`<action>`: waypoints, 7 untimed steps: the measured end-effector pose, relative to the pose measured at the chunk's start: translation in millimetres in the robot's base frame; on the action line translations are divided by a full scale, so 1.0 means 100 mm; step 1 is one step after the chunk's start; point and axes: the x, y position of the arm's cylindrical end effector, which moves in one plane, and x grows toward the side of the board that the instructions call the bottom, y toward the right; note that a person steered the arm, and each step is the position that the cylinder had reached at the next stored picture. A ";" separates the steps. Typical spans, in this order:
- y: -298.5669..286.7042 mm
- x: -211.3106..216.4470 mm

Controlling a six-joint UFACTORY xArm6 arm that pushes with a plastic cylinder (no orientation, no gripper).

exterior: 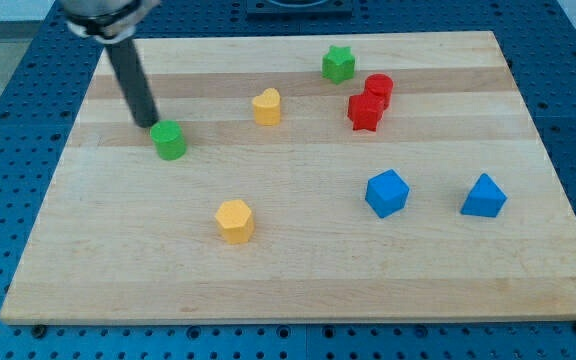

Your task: Push the green circle down a bit

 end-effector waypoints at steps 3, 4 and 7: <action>0.95 0.53; 1.06 0.12; 0.15 0.38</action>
